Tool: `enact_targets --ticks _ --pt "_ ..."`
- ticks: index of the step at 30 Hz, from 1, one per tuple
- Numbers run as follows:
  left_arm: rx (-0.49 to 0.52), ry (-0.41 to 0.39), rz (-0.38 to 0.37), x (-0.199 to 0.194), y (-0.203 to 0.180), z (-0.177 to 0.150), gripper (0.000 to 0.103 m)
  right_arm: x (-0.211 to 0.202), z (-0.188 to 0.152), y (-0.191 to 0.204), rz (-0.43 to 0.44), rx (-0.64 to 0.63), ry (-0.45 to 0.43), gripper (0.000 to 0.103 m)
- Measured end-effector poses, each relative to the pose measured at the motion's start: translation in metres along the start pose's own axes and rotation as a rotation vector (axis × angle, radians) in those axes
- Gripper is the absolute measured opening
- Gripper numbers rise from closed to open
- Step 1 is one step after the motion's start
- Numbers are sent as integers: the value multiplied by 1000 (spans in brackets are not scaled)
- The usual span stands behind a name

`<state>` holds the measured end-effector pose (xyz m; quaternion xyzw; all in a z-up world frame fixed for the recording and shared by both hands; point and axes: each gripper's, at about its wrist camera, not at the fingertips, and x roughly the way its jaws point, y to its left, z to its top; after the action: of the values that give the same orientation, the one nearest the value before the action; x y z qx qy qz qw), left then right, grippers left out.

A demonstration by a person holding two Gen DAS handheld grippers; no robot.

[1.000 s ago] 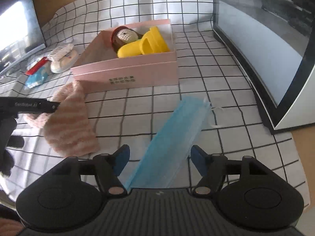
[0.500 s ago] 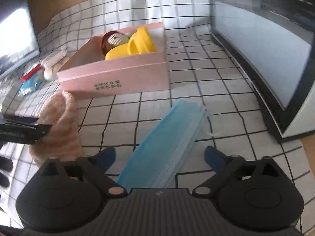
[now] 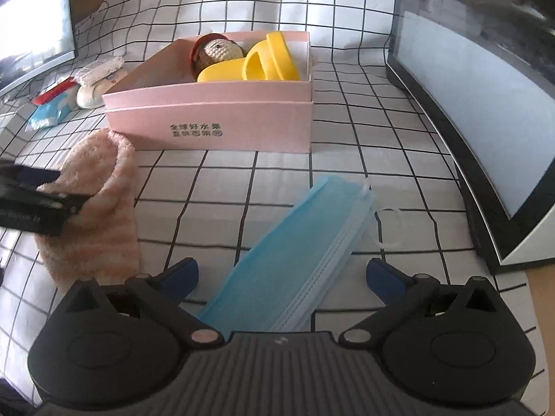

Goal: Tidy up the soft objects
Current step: 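Close the left tool on the striped towel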

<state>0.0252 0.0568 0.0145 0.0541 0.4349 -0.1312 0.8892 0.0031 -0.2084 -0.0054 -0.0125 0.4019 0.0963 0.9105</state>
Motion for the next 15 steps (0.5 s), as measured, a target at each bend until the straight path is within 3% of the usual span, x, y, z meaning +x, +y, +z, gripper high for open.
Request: enact_targets --ticks 2,3,5,6,7,9,10,12,15 --pt "1 -22 1 -2 2 -3 82 4 4 1 -8 11 -5 103" --pt "7 -33 3 -4 3 -5 73 5 5 2 -14 9 -5 101" --pt "17 -44 1 -8 4 -7 49 4 8 4 -5 -6 -6 89" --pt "20 -46 -4 -11 5 -7 38 1 10 6 5 -20 -7 73" --pt "23 -46 -13 -14 6 -7 35 -2 11 7 15 -33 -5 52" --pt "24 -36 -49 -21 7 -9 33 -8 14 9 18 -52 9 40" --pt "32 -27 -72 -26 7 -11 32 -12 14 9 15 -59 8 27" --pt "53 -22 -108 -33 6 -18 31 -21 16 10 20 -70 14 9" --pt "94 -25 -166 -50 1 -28 29 -38 20 9 34 -61 3 5"
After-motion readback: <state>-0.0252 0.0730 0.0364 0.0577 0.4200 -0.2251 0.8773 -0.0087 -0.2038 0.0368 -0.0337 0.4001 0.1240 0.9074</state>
